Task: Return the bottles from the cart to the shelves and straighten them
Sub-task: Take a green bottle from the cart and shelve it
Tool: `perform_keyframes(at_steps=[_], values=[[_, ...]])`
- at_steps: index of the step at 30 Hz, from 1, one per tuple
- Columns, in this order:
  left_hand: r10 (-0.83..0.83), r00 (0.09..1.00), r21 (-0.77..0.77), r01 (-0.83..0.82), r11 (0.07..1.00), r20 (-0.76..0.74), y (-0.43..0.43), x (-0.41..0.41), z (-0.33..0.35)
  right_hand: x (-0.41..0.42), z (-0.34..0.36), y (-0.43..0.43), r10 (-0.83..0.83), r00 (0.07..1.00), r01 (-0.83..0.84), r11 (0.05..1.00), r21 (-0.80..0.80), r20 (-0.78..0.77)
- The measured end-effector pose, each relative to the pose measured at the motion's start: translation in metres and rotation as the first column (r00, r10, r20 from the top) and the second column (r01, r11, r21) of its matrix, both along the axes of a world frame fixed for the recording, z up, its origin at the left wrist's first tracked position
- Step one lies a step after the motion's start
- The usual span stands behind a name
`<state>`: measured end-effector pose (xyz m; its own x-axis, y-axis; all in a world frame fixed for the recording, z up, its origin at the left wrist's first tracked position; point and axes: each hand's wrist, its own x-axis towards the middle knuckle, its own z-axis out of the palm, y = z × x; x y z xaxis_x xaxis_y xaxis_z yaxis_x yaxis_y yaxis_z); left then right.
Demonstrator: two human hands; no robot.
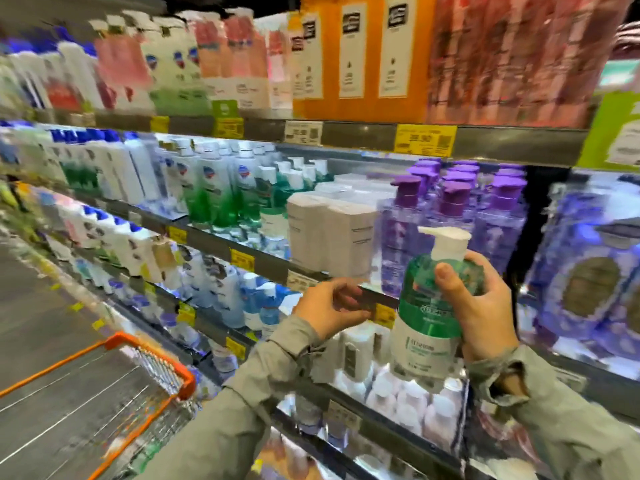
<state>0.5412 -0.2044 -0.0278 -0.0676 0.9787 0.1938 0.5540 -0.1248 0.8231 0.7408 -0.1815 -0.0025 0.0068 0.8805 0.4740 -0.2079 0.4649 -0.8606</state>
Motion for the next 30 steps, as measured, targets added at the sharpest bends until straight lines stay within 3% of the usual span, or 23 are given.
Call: perform_keyframes(at_steps=[10, 15, 25, 30], values=[[0.059, 0.996, -0.037, -0.062, 0.997, -0.072, -0.032, -0.147, -0.006, -0.146, -0.014, -0.023, 0.081, 0.997, -0.081, 0.996, -0.034, -0.005], [0.069, 0.997, -0.062, -0.071, 0.996, -0.021, -0.031, -0.192, -0.008, -0.19, -0.009, -0.017, 0.114, 0.994, -0.113, 0.993, -0.031, 0.002], [0.11, 0.994, -0.077, -0.112, 0.991, -0.022, 0.01, -0.26, -0.006, -0.265, -0.013, 0.043, 0.121, 0.992, -0.122, 0.989, -0.087, -0.02], [0.131, 0.991, -0.025, -0.132, 0.991, -0.022, 0.039, -0.298, -0.002, -0.311, -0.01, 0.076, 0.115, 0.993, -0.115, 0.993, -0.03, -0.003]])
